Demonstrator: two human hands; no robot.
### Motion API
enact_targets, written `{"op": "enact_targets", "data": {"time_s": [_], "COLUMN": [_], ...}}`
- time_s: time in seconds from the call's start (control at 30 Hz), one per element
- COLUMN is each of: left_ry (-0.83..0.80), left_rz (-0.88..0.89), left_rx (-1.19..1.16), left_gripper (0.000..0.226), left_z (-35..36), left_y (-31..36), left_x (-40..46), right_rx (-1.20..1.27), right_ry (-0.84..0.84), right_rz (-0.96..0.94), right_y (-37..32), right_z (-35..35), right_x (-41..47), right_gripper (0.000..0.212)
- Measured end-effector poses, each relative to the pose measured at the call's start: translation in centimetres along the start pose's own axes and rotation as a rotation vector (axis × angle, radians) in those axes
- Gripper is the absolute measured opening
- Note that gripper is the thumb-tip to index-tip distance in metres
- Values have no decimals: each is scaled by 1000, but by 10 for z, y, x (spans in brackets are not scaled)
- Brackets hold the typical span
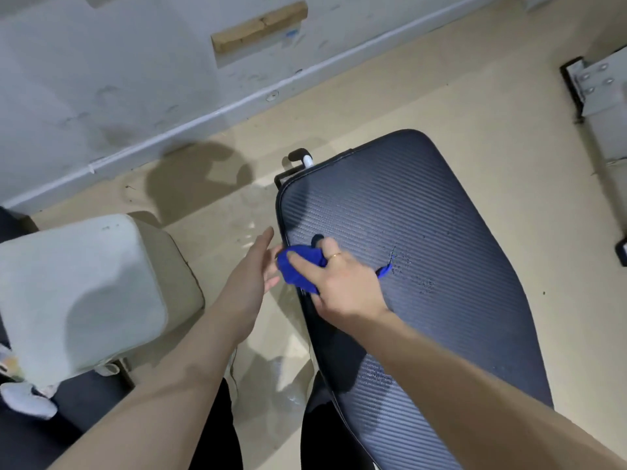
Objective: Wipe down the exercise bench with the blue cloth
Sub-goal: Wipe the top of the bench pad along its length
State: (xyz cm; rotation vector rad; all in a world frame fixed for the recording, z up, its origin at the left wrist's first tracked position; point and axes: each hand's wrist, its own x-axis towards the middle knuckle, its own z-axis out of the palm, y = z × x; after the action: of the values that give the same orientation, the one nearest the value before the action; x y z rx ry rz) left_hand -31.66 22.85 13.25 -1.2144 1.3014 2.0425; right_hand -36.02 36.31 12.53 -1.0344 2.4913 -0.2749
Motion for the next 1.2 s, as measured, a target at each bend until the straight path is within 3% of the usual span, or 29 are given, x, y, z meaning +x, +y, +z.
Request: {"op": "enact_targets", "data": {"time_s": [0.1, 0.2, 0.27, 0.43, 0.47, 0.5, 0.57, 0.63, 0.7, 0.83, 0.93, 1.07, 1.13, 1.2], "left_ry": [-1, 8, 35, 80, 75, 59, 38, 92, 111, 130, 200, 256, 261, 258], "left_rz": [55, 100, 144, 161, 146, 111, 25, -25, -85, -40, -27, -10, 7, 30], "left_rx": [51, 129, 169, 190, 177, 166, 233, 445, 606, 728, 781, 773, 769, 772], "left_gripper": [38, 36, 37, 37, 43, 65, 107, 130, 143, 151, 155, 153, 152, 152], "left_z": [9, 13, 13, 24, 29, 33, 42, 50, 59, 75, 79, 81, 80, 80], "left_y": [0, -8, -14, -13, -13, -14, -15, -14, -17, -34, -41, -47, -48, -47], "left_x": [-4, 0, 4, 3, 1, 0, 2, 8, 5, -3, 1, 6, 5, 3], "right_rx": [-92, -96, -47, -62, -76, -94, -100, -61, -29, 21, -78, -39, 1, -6], "right_ry": [-61, 62, 142, -40, -75, -87, -11, 125, 158, -97, -84, 157, 175, 86], "right_rz": [-152, 118, 194, -124, -185, -200, -45, 173, 196, -57, -192, 231, 223, 60], "right_y": [18, 41, 41, 29, 36, 45, 64, 76, 71, 58, 86, 108, 97, 84], "right_z": [-13, -31, -25, 0, -5, -11, -25, -30, -24, -9, -22, -37, -26, -14], "right_x": [7, 45, 45, -25, -24, -14, 13, 32, 22, -42, -27, 24, 9, -26], "right_gripper": [54, 52, 52, 67, 65, 62, 56, 52, 53, 62, 61, 52, 55, 61]}}
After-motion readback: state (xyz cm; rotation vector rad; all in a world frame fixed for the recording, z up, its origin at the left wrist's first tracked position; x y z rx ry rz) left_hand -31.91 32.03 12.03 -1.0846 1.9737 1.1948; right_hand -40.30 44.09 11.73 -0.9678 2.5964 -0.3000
